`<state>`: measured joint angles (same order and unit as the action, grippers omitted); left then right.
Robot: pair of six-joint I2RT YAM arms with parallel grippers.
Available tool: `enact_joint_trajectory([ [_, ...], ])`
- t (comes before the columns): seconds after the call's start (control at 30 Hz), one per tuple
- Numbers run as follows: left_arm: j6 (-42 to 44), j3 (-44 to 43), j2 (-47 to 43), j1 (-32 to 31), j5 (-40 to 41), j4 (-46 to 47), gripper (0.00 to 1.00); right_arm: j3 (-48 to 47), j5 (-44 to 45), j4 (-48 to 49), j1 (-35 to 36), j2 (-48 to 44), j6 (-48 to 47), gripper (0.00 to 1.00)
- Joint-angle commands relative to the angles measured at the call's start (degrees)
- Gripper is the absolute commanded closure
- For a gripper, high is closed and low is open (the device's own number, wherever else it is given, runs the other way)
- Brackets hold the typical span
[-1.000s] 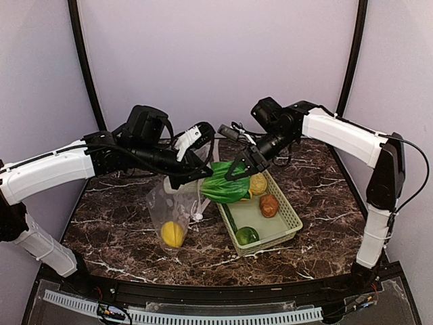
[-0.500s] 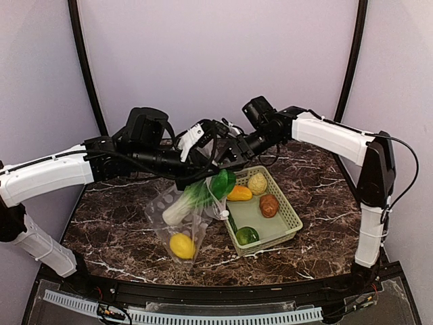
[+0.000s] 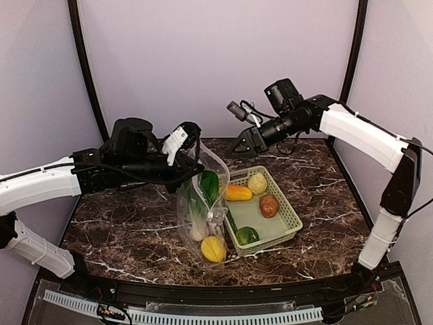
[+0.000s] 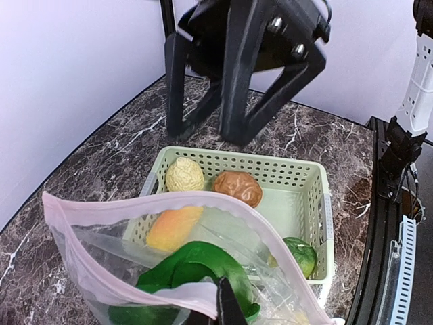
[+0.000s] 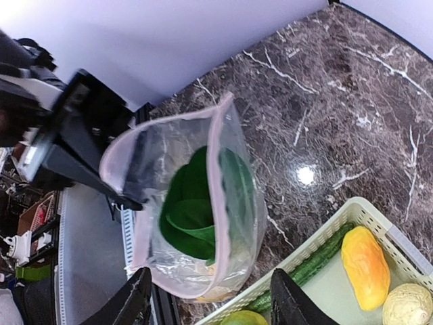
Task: Place the food in the zip-top bag and seal the zipper
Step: Adjust the zipper food storage bag at the center of the board.
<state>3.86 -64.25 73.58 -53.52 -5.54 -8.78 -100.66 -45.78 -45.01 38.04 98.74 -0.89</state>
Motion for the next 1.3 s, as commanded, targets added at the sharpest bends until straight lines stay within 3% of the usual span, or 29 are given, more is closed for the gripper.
enact_joint_trajectory([
  [0.0,-1.8,1.2,-2.4,0.0,1.3,2.5,0.99,-0.2,5.4,-1.5,2.5,5.2,-1.6,0.42],
  [0.1,-2.1,1.3,-2.8,0.0,1.1,2.5,0.99,-3.6,6.4,-3.7,4.2,8.1,-2.0,0.45],
  [0.13,-2.2,1.3,-2.9,0.1,1.1,2.4,0.99,-4.9,7.1,-4.5,4.7,9.1,-2.3,0.52],
  [0.23,-2.6,0.3,-2.7,0.0,3.9,-0.2,0.99,-8.4,12.1,-6.6,5.9,10.9,-3.1,0.96],
  [0.27,-3.0,-0.3,-2.5,0.0,5.5,-1.3,0.99,-10.1,13.6,-7.6,5.9,11.2,-3.4,1.0],
  [0.33,-4.5,-2.8,-2.0,0.1,14.0,-6.5,0.99,-16.3,15.7,-10.2,5.8,12.0,-4.6,1.0],
  [0.4,-10.9,-11.7,-0.5,2.6,21.2,-16.6,0.99,-22.0,14.2,-10.2,5.6,11.5,-5.4,1.0],
  [0.43,-13.4,-15.0,1.5,4.2,21.7,-26.3,0.99,-22.6,13.3,-8.6,5.6,10.8,-4.5,1.0],
  [0.53,-21.2,-28.6,4.5,11.3,22.1,-39.0,0.99,-21.4,8.3,-3.1,5.7,11.2,-0.3,1.0],
  [0.63,-20.9,-28.5,2.4,12.1,22.4,-37.2,0.99,-23.5,5.4,-1.8,6.7,14.6,2.4,0.97],
  [0.7,-20.6,-26.9,1.5,12.2,23.1,-35.2,0.99,-24.8,6.5,-2.1,7.6,17.4,2.3,0.81],
  [0.87,-18.6,-19.3,3.9,12.2,17.7,-31.1,0.99,-24.2,5.4,-2.9,8.1,19.7,2.2,0.63],
  [1.07,-18.3,-14.0,7.8,12.2,9.9,-27.1,0.99,-17.9,12.9,-3.7,7.8,15.1,-3.9,0.58],
  [1.27,-16.4,-14.0,8.5,12.2,8.3,-26.4,0.99,-0.7,18.2,0.7,6.4,5.4,-13.3,0.56],
])
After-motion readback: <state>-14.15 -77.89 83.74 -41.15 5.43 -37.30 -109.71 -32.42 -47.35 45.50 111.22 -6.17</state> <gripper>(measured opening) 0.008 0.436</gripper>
